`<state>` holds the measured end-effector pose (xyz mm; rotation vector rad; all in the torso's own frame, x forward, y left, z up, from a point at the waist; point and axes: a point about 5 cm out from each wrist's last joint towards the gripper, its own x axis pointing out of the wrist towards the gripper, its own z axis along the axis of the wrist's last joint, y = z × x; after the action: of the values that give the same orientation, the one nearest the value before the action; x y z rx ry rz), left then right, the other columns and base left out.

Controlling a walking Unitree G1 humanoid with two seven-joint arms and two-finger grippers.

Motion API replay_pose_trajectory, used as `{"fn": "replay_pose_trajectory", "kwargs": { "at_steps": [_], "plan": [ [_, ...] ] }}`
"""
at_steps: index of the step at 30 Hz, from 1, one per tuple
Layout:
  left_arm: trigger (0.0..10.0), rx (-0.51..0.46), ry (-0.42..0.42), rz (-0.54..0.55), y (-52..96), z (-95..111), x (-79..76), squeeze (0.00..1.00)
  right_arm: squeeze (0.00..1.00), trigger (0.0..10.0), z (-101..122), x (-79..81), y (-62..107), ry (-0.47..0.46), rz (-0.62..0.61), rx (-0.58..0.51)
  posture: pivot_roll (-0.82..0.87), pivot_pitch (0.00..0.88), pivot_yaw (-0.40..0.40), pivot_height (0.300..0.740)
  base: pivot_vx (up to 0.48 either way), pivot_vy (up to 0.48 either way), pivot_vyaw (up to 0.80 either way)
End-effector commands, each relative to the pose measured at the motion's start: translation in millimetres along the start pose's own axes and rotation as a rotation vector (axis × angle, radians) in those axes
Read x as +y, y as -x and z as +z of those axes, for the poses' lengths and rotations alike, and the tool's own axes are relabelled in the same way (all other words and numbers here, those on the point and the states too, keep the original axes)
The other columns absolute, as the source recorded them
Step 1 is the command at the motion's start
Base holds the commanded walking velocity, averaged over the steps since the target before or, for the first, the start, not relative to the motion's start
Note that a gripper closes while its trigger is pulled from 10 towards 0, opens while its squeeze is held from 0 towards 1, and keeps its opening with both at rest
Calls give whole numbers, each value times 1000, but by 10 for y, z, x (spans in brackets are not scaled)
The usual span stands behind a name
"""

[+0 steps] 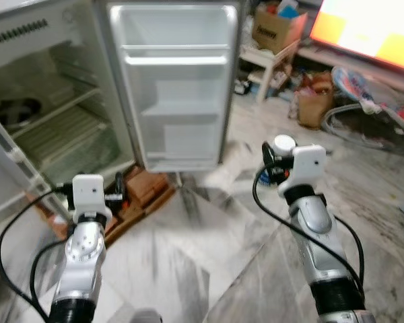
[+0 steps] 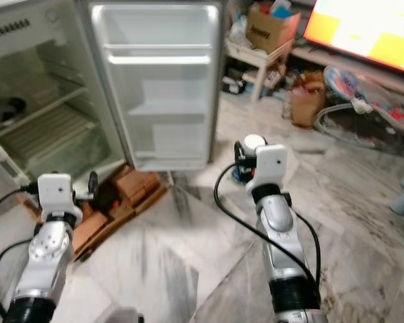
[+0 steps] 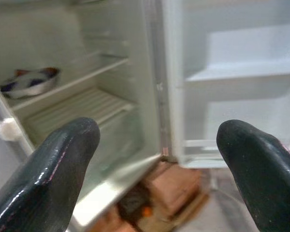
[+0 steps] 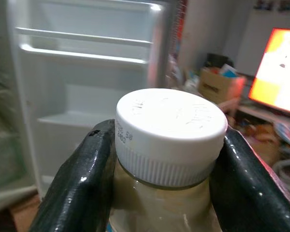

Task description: Restocking fridge

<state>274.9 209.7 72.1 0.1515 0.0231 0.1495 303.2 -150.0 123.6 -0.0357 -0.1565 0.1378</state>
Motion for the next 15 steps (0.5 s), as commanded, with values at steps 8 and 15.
{"fn": "replay_pose_trajectory", "kwargs": {
  "at_steps": [8,15],
  "plan": [
    [10000,19,20,-42,66,-27,-49,0,0,10000,171,22,-142,25,-9,-76,96,43,-61,740,428,74,0],
    [10000,13,21,-63,67,-5,-75,0,0,10000,220,4,-179,48,-29,-98,94,44,-61,740,452,0,0]
  ]
}}
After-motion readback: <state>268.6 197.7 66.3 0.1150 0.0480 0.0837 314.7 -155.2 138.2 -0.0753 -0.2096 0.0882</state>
